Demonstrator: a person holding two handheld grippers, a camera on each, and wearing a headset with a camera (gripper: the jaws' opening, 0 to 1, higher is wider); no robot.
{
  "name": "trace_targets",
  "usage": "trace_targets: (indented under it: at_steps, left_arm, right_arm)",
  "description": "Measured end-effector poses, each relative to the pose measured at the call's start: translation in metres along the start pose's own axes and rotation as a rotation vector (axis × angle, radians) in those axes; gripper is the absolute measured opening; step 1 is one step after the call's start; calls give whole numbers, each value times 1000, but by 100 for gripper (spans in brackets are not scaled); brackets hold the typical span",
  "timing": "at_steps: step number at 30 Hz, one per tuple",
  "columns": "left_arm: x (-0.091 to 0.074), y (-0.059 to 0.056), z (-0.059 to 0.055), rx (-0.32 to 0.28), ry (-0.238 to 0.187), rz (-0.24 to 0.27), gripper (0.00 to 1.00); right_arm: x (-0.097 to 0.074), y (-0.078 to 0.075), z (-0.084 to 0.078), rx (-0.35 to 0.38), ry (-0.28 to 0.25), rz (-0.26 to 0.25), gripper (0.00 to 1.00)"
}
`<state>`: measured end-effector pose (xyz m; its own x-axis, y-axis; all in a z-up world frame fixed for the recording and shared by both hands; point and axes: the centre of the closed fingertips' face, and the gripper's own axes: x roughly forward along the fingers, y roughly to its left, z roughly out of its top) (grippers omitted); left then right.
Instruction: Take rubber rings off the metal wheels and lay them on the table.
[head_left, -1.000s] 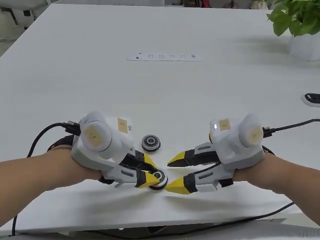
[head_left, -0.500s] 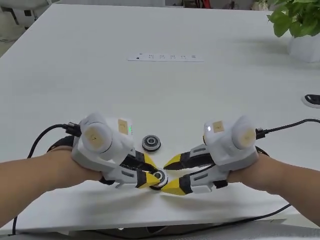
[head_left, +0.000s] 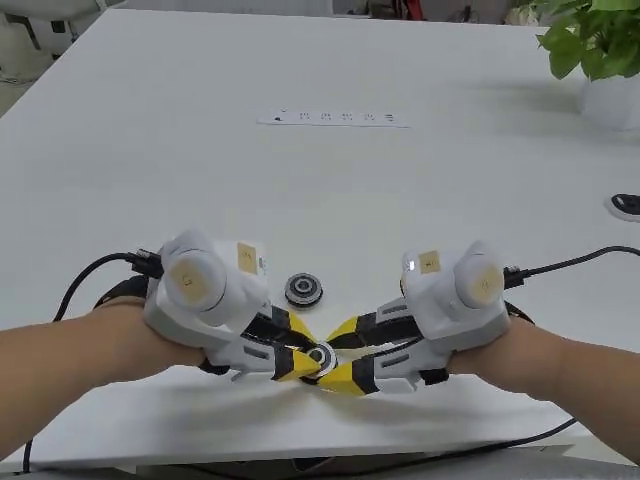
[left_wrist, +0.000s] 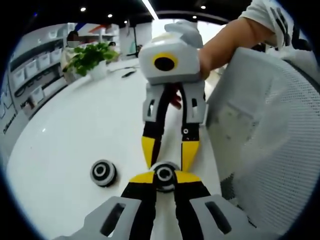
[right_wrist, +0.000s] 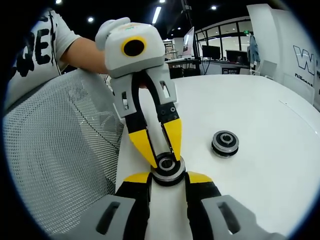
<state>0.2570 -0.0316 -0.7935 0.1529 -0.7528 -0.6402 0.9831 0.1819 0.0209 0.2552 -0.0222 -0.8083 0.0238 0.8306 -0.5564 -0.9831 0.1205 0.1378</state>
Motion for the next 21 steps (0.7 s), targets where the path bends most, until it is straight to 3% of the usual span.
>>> trace_targets:
  at_steps: [21]
  left_arm:
    - [1,1,-1,-9,-3,5,13]
  right_arm:
    - [-9,-4,-8,74,26,-17,9]
